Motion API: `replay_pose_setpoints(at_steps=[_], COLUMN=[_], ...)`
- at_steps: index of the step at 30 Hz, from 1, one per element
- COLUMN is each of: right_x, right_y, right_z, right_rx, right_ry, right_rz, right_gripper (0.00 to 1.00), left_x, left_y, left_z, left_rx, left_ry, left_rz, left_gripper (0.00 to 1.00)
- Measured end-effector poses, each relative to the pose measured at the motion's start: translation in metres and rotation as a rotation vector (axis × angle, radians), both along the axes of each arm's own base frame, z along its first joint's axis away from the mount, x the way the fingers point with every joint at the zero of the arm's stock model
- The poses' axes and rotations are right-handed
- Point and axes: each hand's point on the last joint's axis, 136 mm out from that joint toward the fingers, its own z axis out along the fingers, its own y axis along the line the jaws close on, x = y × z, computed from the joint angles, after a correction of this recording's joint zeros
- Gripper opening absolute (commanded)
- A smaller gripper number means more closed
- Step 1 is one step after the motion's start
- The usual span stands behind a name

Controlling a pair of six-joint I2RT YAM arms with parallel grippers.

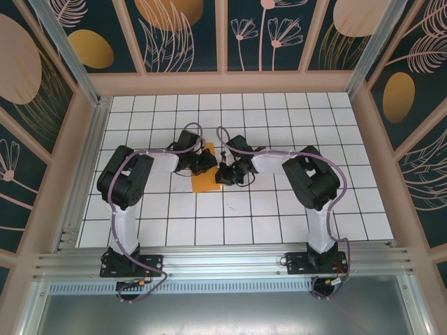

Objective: Fold a paper plane with a square sheet of paper (pick it up from the middle)
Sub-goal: First fold in half a square sheet of paper at the center of the table.

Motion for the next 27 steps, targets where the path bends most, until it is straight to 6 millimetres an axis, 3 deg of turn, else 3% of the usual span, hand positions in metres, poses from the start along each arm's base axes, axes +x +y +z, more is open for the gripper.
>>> replay_pose_setpoints(at_steps=[12,27], right_x=[0.000,-0.003], right_y=[-0.001,-0.002], right_z=[-0.003,-0.003], right_rx=[0.007,0.027], right_ry=[-0.018,-0.039], right_rz=[0.005,0.007], right_gripper=[0.04,0.04], left_x=[0.011,0.048], left_y=[-0.004,-0.009], left_z=[-0.001,0.000], left_rx=[0.065,0.007], left_ry=[0.077,0.091], left_rz=[0.001,-0.056], left_gripper=[0.04,0.05])
